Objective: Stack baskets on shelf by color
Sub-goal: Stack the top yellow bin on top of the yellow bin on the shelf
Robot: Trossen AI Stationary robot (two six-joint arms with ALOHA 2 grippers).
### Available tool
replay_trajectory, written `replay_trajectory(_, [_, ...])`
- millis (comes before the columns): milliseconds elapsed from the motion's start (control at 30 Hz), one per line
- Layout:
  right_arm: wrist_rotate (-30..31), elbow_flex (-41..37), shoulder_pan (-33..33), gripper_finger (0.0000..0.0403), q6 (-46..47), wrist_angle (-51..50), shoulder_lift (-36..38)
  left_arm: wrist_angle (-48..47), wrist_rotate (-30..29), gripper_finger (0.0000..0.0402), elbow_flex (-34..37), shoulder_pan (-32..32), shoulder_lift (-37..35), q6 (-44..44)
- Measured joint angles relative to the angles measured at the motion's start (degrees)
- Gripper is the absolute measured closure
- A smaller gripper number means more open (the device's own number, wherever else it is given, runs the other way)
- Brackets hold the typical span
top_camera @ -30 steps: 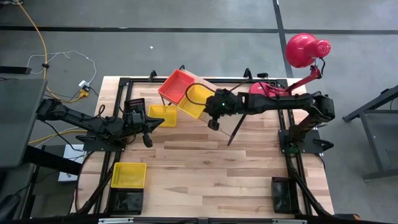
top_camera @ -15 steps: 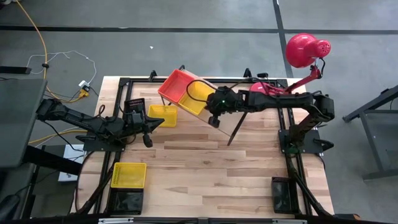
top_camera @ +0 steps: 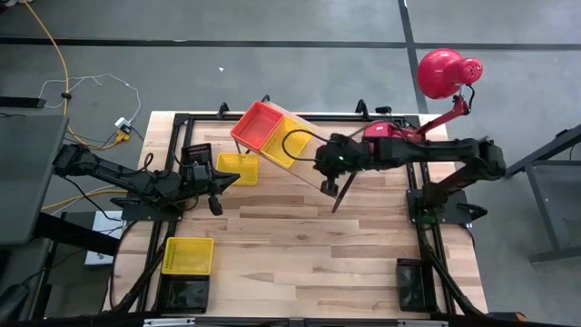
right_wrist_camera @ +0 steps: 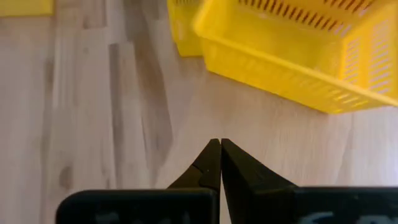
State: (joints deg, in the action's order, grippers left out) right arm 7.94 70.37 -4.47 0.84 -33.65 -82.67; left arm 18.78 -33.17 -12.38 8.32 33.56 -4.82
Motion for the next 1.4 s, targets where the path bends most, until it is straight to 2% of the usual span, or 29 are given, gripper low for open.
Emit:
replay_trajectory(200, [7.3,0.0,7.8,0.0403,0.4,-0.4,2.8,-0.6,4.9,0.0401,0.0,0.0,0.0,-1.0])
replay_trajectory(333, [9.7,0.0,11.6,0.0403,0.3,-0.6,2.9,-0.6,7.0,0.0402,0.0,0.0,0.0,-1.0])
replay_trajectory(567, [11.7,-0.2,13.2,0.0403,2.2,-3.4,4.0,-0.6,7.3,0.0401,0.0,0.0,0.0,-0.7])
replay_trajectory(667, [12.0,-4.1,13.2,0.0403,3.4,-0.8,6.5,-0.6,7.2,0.0402,0.0,0.0,0.0,-0.1])
replay_trajectory(900, [14.2,-21.3,14.4,0.0403,9.5,10.2,20.3,-0.9,7.2,0.0402,0.0,0.0,0.0,0.1])
replay_trajectory(1100, [19.3,-31.5,21.4,0.0403,7.8,26.5,30.5,0.1,7.1,0.0402,0.0,0.0,0.0,0.9])
replay_trajectory(1267, [21.1,-36.7,27.2,0.0403,0.3,41.6,31.1,0.3,8.5,0.0401,0.0,0.0,0.0,-2.8])
replay_trajectory(1400, [21.4,-37.9,29.6,0.0403,-3.7,46.7,28.5,0.7,12.3,0.0402,0.0,0.0,1.4,-3.1])
